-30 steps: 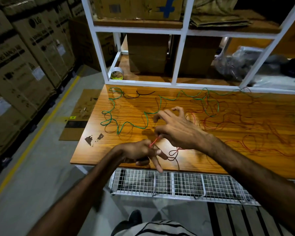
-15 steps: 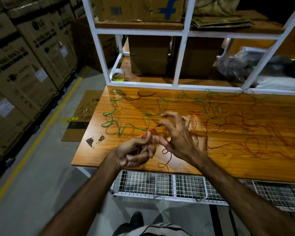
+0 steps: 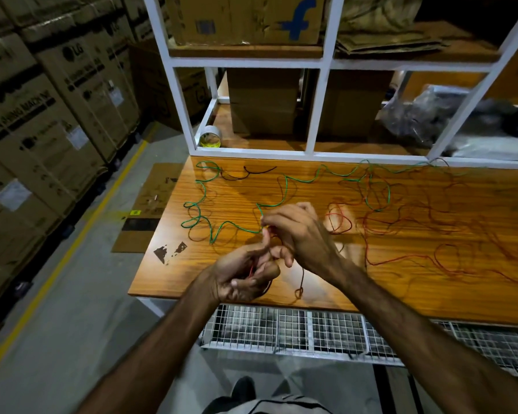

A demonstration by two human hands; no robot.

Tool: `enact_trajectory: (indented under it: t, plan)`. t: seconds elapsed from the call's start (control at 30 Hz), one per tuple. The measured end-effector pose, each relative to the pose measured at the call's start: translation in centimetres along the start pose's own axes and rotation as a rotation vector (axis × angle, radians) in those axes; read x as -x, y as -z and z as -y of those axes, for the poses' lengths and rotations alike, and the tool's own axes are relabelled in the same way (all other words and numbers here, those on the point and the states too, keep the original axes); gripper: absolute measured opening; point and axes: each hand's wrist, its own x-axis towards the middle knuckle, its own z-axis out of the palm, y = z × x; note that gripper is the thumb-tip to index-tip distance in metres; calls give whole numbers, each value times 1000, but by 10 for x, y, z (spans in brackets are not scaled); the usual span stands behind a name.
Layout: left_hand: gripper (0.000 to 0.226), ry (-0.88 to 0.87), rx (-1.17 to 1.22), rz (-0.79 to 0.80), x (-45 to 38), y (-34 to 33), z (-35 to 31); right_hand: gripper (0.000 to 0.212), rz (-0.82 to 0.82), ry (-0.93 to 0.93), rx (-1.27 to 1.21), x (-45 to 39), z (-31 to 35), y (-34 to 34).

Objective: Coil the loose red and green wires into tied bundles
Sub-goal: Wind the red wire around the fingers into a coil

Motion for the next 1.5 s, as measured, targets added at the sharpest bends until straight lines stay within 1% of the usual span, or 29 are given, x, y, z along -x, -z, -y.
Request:
enact_trajectory:
  t: [0.07, 0.13, 0.2, 0.3, 0.4, 0.5, 0.53, 0.57, 0.63, 0.7, 0.73, 0.77, 0.83, 0.93, 1.0, 1.07, 1.17, 1.27, 1.33, 1.43, 1.5]
  plan:
    - [67, -20, 11, 18, 1, -3, -2, 23, 44, 54, -13, -1, -3, 2]
    - [67, -72, 10, 53, 6, -7, -6, 28, 94, 33, 0, 1, -11, 4]
    - [66, -154, 32, 107, 11, -10, -12, 37, 168, -51, -18, 6, -18, 7]
    - [74, -270, 97, 184, 18, -18, -26, 41, 258, -185, -123, 13, -22, 6]
    - [75, -345, 154, 220, 21, -19, -36, 32, 326, -186, -108, 16, -17, 0]
    - [74, -355, 209, 221, 15, -14, -38, 36, 328, -208, -89, 12, -6, -7]
    - [74, -363, 212, 209, 12, -13, -38, 34, 307, -228, -143, 9, 3, -8]
    - [73, -380, 216, 198, 8, -10, -38, 26, 254, -250, -238, 5, 11, -9]
    - [71, -430, 248, 191, 4, -5, -41, 9, 107, -327, -499, 0, 28, -12]
    - [69, -488, 263, 175, 3, 1, -45, 10, -3, -491, -769, -1, 36, -14]
    - [68, -509, 252, 152, 5, 5, -47, 11, -55, -573, -870, 0, 34, -16]
    - [68, -518, 239, 129, 6, 10, -48, 13, -105, -629, -917, 2, 31, -15]
    - [68, -510, 210, 90, 10, 19, -48, 20, -163, -678, -878, 6, 21, -15]
    - [68, -451, 118, -18, 10, 29, -39, 28, -176, -667, -743, 8, 4, -13]
    - [69, -401, 63, -104, 7, 32, -29, 26, -132, -664, -616, 7, -7, -9]
    - [68, -348, -7, -201, 5, 34, -22, 22, -77, -629, -435, 8, -18, -3]
    - [69, -259, -49, -285, -1, 30, -17, 29, 4, -497, -127, 10, -26, 9]
    - [75, -217, -40, -262, -7, 25, -17, 44, 72, -406, 16, 9, -21, 16]
    - [76, -207, -39, -222, -12, 21, -18, 50, 56, -353, 45, 8, -16, 17]
    - [75, -164, -27, -164, -19, 16, -15, 53, 31, -249, 70, 3, -16, 18]
    - [75, -116, -39, -144, -23, 14, -11, 53, 60, -169, 25, 0, -18, 17]
